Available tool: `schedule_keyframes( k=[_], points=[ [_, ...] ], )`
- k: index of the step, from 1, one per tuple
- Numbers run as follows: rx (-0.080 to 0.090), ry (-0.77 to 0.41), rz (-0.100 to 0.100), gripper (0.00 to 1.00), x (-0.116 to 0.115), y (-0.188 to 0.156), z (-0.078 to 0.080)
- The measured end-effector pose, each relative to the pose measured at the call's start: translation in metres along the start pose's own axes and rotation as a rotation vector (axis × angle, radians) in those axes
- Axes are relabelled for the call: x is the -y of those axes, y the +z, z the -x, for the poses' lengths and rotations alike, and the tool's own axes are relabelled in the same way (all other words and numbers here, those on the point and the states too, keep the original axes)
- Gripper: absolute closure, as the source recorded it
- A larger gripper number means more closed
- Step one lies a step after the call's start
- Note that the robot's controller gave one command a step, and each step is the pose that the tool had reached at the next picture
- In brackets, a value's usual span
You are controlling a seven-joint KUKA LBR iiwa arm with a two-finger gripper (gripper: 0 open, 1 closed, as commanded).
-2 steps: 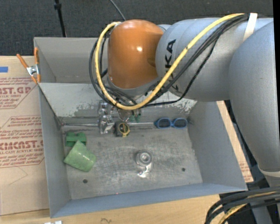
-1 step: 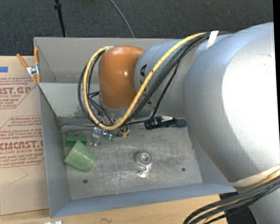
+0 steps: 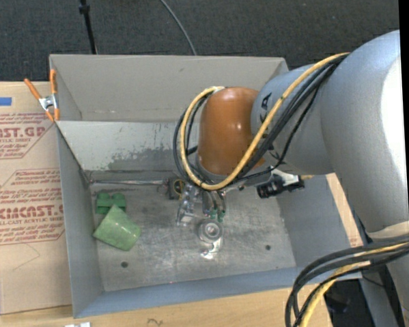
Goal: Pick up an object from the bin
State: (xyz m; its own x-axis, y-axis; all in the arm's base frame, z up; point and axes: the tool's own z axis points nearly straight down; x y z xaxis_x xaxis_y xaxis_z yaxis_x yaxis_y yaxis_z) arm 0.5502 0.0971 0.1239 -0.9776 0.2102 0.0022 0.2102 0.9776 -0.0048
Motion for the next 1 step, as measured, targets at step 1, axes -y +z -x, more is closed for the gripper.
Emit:
schedule_keyframes(
  k=[1],
  points=[
    [0.002, -0.075, 0.004, 1.00, 0.0580, -0.0071, 0.0034]
  ],
)
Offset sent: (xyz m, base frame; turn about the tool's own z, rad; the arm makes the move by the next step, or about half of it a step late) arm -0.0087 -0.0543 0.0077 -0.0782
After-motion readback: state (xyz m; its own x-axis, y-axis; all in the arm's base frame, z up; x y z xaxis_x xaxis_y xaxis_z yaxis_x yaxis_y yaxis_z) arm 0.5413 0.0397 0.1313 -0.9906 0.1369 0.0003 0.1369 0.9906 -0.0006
